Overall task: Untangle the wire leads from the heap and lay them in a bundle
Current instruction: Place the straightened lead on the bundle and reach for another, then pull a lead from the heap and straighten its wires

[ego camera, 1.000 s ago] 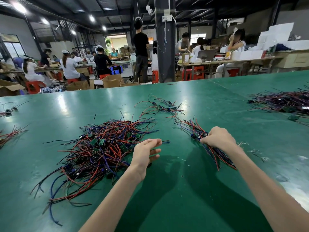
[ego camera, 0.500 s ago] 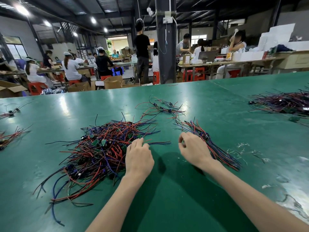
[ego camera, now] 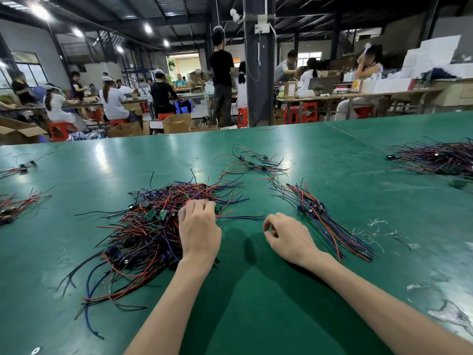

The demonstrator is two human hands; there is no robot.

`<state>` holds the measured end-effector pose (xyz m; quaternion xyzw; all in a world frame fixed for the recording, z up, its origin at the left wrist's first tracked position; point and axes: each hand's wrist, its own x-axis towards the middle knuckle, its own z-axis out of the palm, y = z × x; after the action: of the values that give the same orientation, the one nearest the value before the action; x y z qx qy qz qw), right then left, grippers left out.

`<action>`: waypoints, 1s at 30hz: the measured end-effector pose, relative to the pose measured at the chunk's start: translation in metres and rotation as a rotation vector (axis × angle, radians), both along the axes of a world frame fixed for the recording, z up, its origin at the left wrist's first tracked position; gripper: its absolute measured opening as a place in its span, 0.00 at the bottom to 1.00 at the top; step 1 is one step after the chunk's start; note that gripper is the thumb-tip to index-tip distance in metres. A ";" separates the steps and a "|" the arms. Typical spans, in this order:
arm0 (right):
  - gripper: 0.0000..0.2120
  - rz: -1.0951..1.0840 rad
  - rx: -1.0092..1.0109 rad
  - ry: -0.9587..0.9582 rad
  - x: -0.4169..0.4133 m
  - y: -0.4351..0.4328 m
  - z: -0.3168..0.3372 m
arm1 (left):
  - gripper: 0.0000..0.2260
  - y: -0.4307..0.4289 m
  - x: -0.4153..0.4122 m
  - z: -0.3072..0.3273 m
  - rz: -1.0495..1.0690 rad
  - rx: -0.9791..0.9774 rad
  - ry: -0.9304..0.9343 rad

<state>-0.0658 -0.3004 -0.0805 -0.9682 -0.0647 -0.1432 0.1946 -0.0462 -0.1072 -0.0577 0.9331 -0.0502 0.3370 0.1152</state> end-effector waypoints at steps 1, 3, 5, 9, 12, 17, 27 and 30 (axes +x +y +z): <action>0.04 0.000 0.001 0.000 0.000 0.000 0.000 | 0.21 0.002 0.000 0.002 0.012 -0.026 -0.056; 0.04 0.001 0.004 0.003 0.000 0.000 0.000 | 0.21 0.006 0.001 0.007 0.091 -0.043 -0.079; 0.04 0.005 0.004 0.007 0.000 0.000 0.000 | 0.21 0.013 0.000 0.009 0.236 -0.043 0.073; 0.04 0.011 0.002 0.013 0.000 0.000 0.001 | 0.17 0.027 0.003 0.013 0.378 -0.058 0.310; 0.04 0.013 0.006 0.016 0.000 0.000 0.000 | 0.14 0.034 0.008 0.013 0.304 -0.157 0.206; 0.05 0.006 0.004 0.014 0.000 0.000 0.000 | 0.15 0.046 0.014 0.016 0.344 -0.310 0.090; 0.05 0.008 0.002 0.014 -0.001 0.000 0.000 | 0.12 0.062 0.015 0.014 0.397 -0.321 0.149; 0.05 0.010 0.001 0.016 -0.001 0.000 0.000 | 0.11 0.063 0.016 0.012 0.387 -0.360 0.102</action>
<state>-0.0665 -0.3002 -0.0801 -0.9689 -0.0678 -0.1343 0.1963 -0.0303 -0.0441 -0.0458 0.9056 0.1955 0.3089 0.2150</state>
